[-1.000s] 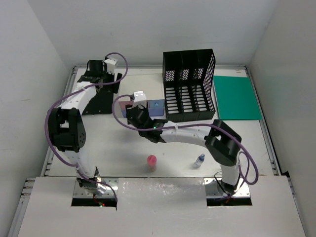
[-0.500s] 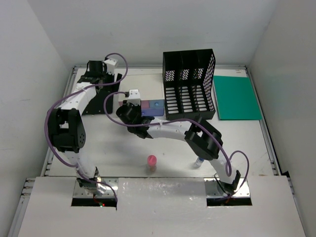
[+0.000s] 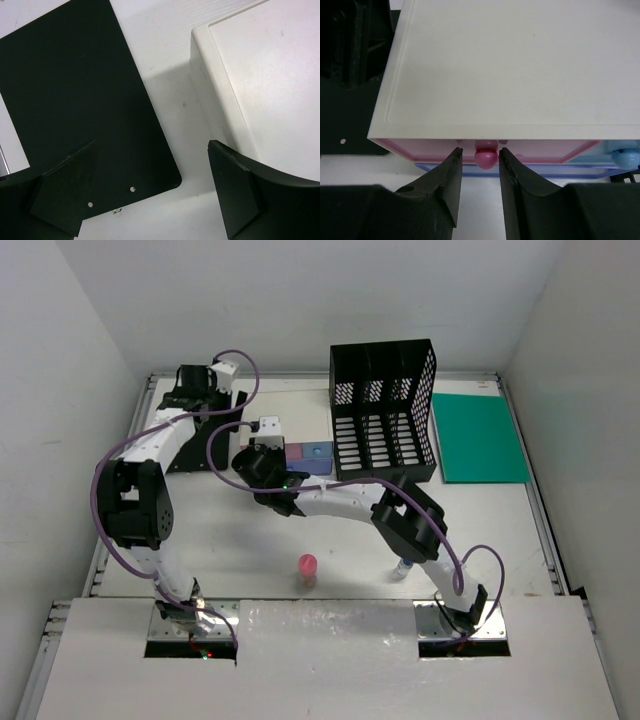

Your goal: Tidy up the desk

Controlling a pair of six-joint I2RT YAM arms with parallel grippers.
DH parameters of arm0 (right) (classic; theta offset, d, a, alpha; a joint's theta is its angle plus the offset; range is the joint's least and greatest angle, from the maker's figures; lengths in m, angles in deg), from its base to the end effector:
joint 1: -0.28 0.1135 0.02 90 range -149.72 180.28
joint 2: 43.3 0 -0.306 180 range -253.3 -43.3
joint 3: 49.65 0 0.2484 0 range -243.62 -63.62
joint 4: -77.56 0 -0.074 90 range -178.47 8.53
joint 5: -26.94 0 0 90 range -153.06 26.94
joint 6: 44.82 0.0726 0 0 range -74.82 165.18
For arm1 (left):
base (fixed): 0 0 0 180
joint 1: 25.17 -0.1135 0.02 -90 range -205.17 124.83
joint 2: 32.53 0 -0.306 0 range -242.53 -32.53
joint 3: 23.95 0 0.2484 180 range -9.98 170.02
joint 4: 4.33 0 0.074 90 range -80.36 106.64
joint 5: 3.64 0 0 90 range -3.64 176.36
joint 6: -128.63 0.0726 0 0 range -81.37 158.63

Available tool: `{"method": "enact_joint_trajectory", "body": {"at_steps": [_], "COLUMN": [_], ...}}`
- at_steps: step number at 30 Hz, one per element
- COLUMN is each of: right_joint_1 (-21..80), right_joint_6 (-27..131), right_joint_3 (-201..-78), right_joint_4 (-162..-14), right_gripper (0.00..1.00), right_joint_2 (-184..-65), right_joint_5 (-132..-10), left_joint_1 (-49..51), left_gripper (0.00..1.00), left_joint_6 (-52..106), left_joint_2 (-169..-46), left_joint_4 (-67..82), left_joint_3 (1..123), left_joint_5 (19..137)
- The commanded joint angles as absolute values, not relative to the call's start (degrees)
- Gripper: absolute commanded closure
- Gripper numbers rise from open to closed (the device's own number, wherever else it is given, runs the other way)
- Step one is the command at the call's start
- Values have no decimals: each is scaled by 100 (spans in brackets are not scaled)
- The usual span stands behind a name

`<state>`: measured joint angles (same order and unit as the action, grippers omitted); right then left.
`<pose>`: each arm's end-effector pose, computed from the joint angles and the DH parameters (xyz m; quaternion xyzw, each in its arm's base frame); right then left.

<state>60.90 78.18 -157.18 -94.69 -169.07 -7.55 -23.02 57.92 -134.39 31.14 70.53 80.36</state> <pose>0.3162 0.4397 0.2336 0.0605 0.7877 0.0717 0.6089 0.4358 -0.0240 0.2816 0.1908 0.8954 0.0121 0.4021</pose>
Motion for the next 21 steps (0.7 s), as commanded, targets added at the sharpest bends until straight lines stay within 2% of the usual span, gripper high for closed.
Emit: {"method": "enact_joint_trajectory", "body": {"at_steps": [1,8,12,21], "right_joint_1": [6013,5925,5916,5916], "right_joint_6": [7814,7788,7595,7498], "right_joint_3": [-15978,-15960,-15820,-15925], "right_joint_4": [-9409,-9496,-9725,-9840], "right_gripper": [66,68,75,74], "right_joint_2": [-17004,-17022,-16942,-17074], "right_joint_5": [-681,-751,-769,-725], "left_joint_1": [-2298,-2306,-2315,-2333], "left_gripper": [12,12,12,12], "left_joint_6": [5840,5875,5919,5928], "left_joint_2": [-13114,-13114,-13105,-13114], "left_joint_4": [2863,2863,2845,2863], "left_joint_3": [7000,6983,6956,6974], "left_joint_5": [7951,7986,8074,8056]}}
